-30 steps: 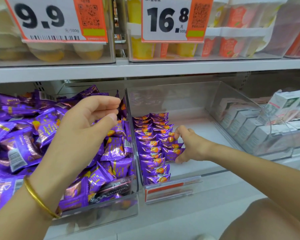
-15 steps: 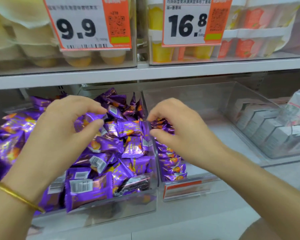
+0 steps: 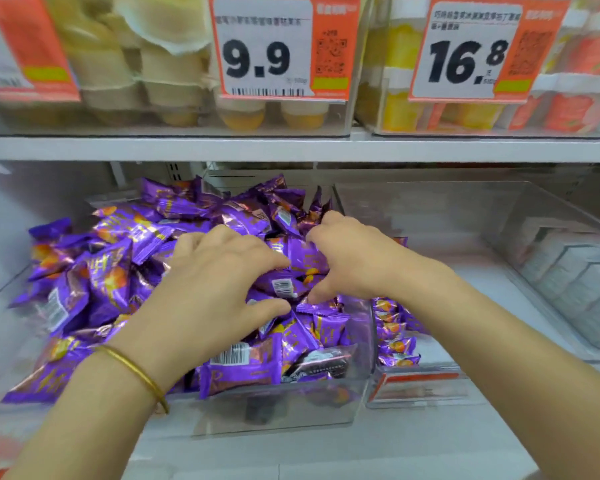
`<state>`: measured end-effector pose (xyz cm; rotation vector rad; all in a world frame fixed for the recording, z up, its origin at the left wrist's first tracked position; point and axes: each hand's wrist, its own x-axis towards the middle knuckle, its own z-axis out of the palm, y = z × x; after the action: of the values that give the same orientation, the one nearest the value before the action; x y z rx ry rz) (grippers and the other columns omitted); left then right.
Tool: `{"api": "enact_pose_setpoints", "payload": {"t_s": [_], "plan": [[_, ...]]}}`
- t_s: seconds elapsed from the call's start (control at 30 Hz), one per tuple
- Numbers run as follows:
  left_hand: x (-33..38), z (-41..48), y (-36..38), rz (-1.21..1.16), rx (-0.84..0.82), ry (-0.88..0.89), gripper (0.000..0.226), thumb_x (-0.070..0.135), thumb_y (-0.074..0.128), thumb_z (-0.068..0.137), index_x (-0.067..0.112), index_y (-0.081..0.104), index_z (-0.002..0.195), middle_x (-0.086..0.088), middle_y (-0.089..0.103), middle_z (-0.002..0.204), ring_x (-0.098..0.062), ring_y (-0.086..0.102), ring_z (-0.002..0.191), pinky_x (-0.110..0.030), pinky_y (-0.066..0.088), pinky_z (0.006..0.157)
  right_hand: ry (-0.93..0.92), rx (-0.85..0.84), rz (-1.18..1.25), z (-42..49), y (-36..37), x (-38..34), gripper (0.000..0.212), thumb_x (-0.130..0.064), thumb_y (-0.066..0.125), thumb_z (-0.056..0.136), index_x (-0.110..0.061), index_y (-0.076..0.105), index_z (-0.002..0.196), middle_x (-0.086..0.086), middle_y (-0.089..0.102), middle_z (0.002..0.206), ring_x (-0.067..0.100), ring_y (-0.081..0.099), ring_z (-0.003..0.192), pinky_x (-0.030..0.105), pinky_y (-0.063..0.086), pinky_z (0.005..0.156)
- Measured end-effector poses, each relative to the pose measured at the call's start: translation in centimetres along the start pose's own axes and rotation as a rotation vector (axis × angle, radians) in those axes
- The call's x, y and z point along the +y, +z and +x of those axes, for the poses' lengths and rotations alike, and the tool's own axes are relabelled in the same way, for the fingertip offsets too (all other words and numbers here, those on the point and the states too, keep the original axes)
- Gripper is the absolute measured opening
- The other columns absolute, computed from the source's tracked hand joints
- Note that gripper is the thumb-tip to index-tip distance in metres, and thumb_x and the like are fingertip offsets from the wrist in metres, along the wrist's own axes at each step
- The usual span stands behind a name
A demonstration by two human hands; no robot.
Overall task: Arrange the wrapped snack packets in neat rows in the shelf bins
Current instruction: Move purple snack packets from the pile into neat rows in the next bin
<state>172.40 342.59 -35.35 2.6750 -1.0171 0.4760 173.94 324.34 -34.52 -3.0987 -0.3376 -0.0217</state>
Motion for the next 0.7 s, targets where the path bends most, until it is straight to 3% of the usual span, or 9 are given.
{"api": "enact_pose_setpoints", "payload": {"t_s": [0.1,0.17,0.23,0.33,0.4,0.5,0.6,0.7], "plan": [[0.5,0.5,0.6,-0.015,0.043,-0.053,0.028,0.056,0.054,0.079,0.033,0.063,0.092,0.015,0.061,0.084,-0.013,0.048,0.090,-0.028,0.014,0.074,-0.030,0.100,0.103,-0.1,0.4,0.4,0.031,-0.027,0.069,0.080,-0.017,0.060,0.108,0.001,0.038,0.100,0.028,0.054,0.097,0.038,0.046,0.085],[0.5,0.7,0.9,-0.063,0.066,-0.099,0.030,0.056,0.051,0.084,0.028,0.062,0.090,0.012,0.058,0.079,-0.010,0.046,0.087,-0.029,0.018,0.077,-0.033,0.233,0.195,-0.3,0.8,0.9,0.022,-0.019,0.065,0.082,-0.018,0.064,0.103,0.002,0.045,0.099,0.026,0.056,0.094,0.037,0.046,0.086],[0.4,0.9,0.8,-0.196,0.128,-0.163,0.034,0.054,0.045,0.079,0.025,0.063,0.086,0.009,0.059,0.074,-0.013,0.050,0.079,-0.032,0.027,0.077,-0.007,0.458,0.324,-1.0,1.0,1.1,0.020,-0.016,0.064,0.083,-0.017,0.066,0.102,0.001,0.052,0.096,0.019,0.054,0.089,0.029,0.041,0.082],[0.1,1.1,0.4,-0.395,0.226,-0.269,0.028,0.044,0.054,0.082,0.017,0.060,0.077,-0.003,0.059,0.067,-0.022,0.055,0.069,-0.040,0.045,0.069,0.022,0.714,0.620,-2.5,0.4,1.1,0.008,-0.014,0.063,0.083,-0.010,0.065,0.090,0.005,0.057,0.084,0.014,0.050,0.078,0.020,0.036,0.070],[0.4,1.3,0.0,-0.481,0.258,-0.316,0.019,0.036,0.062,0.085,0.019,0.061,0.075,0.000,0.064,0.069,-0.018,0.061,0.069,-0.042,0.049,0.071,0.016,0.682,0.908,-3.5,-0.1,1.1,0.008,-0.010,0.065,0.083,-0.013,0.064,0.090,0.008,0.061,0.086,0.016,0.055,0.076,0.018,0.043,0.070],[0.9,1.4,-0.3,-0.616,0.270,-0.375,0.006,0.023,0.062,0.087,0.025,0.062,0.082,0.004,0.069,0.079,-0.007,0.064,0.058,-0.034,0.053,0.068,-0.027,0.523,1.305,-4.9,-0.8,0.9,0.028,-0.006,0.075,0.075,-0.017,0.060,0.096,0.006,0.067,0.083,0.019,0.062,0.068,0.024,0.051,0.058],[1.9,1.7,-0.7,-0.937,0.205,-0.432,0.007,0.013,0.054,0.092,0.015,0.059,0.088,-0.008,0.067,0.084,-0.018,0.070,0.059,-0.034,0.056,0.051,-0.077,0.474,1.268,-5.2,-1.1,0.3,0.025,-0.003,0.074,0.073,-0.022,0.062,0.083,-0.001,0.067,0.077,0.010,0.059,0.061,0.018,0.046,0.052],[2.3,1.9,-0.9,-1.236,0.173,-0.449,0.015,0.004,0.048,0.093,0.011,0.061,0.094,-0.015,0.066,0.089,-0.022,0.071,0.067,-0.024,0.054,0.049,-0.072,0.487,1.204,-4.9,-1.4,0.1,0.026,-0.004,0.070,0.078,-0.028,0.064,0.085,0.017,0.063,0.095,0.009,0.055,0.054,0.017,0.045,0.050]]}}
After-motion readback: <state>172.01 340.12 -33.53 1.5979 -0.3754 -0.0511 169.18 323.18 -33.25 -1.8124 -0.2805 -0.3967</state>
